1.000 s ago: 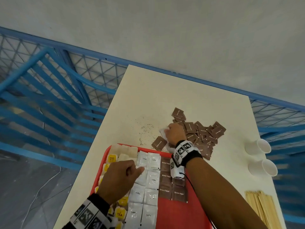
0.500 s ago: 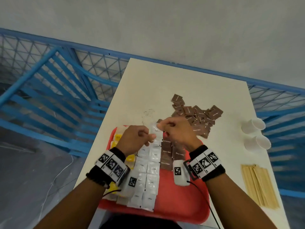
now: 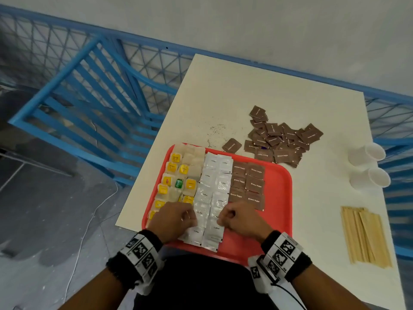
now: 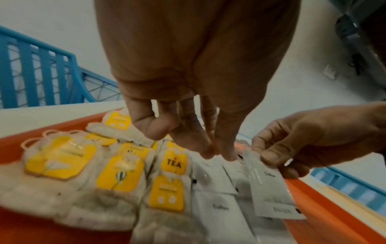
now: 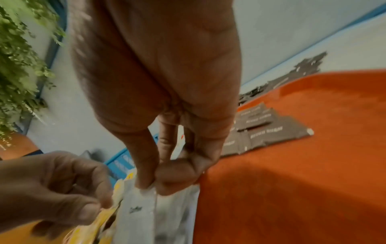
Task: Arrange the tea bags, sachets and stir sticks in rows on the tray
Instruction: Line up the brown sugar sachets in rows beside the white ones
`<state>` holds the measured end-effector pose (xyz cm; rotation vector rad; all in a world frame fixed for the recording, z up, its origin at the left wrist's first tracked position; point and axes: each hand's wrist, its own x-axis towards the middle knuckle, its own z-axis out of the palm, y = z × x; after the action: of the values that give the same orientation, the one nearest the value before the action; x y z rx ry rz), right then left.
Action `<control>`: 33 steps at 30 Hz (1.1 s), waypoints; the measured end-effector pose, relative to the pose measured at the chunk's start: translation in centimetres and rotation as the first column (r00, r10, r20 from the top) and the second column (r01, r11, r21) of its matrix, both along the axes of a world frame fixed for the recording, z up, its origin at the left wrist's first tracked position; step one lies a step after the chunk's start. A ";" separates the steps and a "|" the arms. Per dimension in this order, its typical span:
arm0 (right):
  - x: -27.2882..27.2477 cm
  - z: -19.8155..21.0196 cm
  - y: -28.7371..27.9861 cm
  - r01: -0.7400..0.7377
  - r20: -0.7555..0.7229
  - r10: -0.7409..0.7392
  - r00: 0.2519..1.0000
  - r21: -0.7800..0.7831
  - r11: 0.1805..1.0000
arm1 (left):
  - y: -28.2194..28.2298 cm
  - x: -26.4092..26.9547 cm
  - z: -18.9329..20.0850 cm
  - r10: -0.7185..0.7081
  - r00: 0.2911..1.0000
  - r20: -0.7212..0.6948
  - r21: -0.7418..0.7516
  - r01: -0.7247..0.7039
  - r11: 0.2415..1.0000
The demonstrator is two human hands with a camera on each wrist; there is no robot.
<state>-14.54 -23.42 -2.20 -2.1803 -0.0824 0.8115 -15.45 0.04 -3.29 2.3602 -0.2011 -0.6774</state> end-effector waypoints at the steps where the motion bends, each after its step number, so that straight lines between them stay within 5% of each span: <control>1: -0.3 -0.4 0.3 -0.013 -0.001 0.013 1.000 -0.008 1.000 | -0.2 -0.3 -0.3 -0.009 1.000 0.000 0.025 0.009 1.000; 6: -0.8 -1.8 1.5 -0.025 -0.024 0.024 0.999 -0.054 0.998 | -1.1 -1.0 -1.4 -0.061 0.998 -0.016 0.145 0.062 0.988; 15: -1.0 -2.5 1.8 -0.044 -0.015 0.042 0.999 -0.181 0.983 | -2.4 -1.6 -1.3 -0.084 0.996 -0.012 0.135 0.085 0.987; 23: -0.4 -0.1 1.3 -0.092 0.039 0.100 0.994 -0.171 0.981 | -3.1 -1.2 -0.9 -0.184 0.983 -0.025 0.175 0.186 0.967; 30: 8.1 4.5 -5.8 0.152 0.234 -0.107 0.966 -0.182 0.972 | -4.9 7.3 6.6 -0.158 0.973 0.167 0.034 0.154 0.987; 33: 13.0 3.0 -10.0 0.289 0.263 -0.204 0.943 -0.340 0.895 | -7.1 11.6 8.5 -0.136 0.951 0.277 0.016 0.137 0.990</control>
<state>-1.54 -33.47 0.80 -2.5695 0.2584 0.4607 -3.83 -7.03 5.23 2.4477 -0.4922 -0.4045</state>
